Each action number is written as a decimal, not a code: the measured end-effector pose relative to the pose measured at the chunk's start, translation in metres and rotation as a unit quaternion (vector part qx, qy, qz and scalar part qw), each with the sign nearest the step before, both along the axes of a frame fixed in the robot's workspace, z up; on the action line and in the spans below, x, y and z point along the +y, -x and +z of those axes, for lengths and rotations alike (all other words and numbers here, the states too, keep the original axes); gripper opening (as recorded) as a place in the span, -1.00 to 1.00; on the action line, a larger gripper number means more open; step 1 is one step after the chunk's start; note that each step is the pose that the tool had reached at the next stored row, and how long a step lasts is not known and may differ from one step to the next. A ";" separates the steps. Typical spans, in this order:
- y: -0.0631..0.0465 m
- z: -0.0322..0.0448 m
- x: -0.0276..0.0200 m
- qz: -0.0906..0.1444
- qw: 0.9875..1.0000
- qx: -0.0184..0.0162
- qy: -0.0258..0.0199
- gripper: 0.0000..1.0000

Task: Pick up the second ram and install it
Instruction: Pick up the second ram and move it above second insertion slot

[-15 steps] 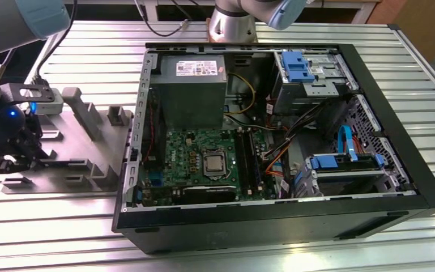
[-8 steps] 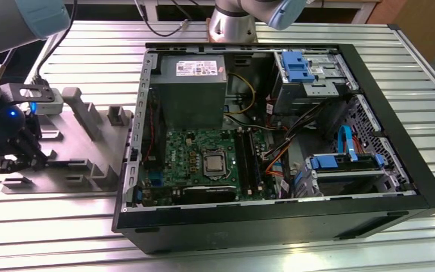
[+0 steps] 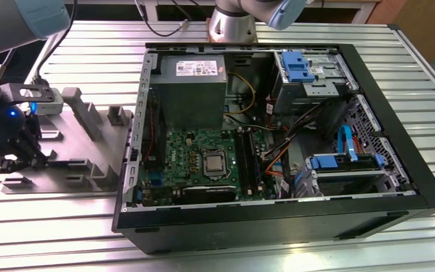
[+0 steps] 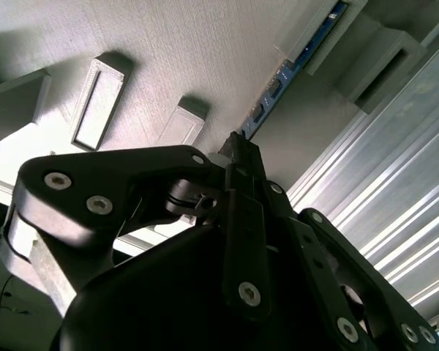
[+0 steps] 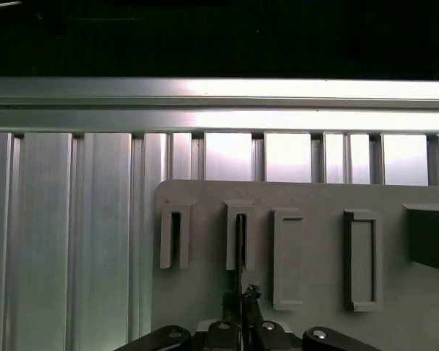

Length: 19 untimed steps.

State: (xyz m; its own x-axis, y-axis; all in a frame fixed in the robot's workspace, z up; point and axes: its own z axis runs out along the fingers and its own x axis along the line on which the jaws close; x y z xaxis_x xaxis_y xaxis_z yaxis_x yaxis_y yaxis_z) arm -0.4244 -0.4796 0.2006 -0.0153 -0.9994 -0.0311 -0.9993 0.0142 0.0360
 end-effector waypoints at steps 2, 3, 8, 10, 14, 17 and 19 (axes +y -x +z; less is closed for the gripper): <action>0.000 0.0000 0.0000 0.000 1.000 0.000 0.000 -0.77; 0.000 0.0000 0.0000 0.000 1.000 0.000 0.000 -0.77; 0.000 -0.0001 0.0001 0.000 1.000 0.000 0.000 -0.77; 0.000 -0.0001 0.0001 0.000 1.000 0.000 0.000 -0.77; 0.000 -0.0002 0.0001 -0.010 1.000 0.000 0.000 -0.77; 0.000 -0.0002 0.0001 -0.019 1.000 0.000 0.000 -0.77; 0.000 -0.0002 0.0001 -0.019 1.000 0.000 0.000 -0.77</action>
State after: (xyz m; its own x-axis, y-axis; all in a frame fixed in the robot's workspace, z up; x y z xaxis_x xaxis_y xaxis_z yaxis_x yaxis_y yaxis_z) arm -0.4244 -0.4795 0.2004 -0.0528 -0.9981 -0.0311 -0.9980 0.0516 0.0359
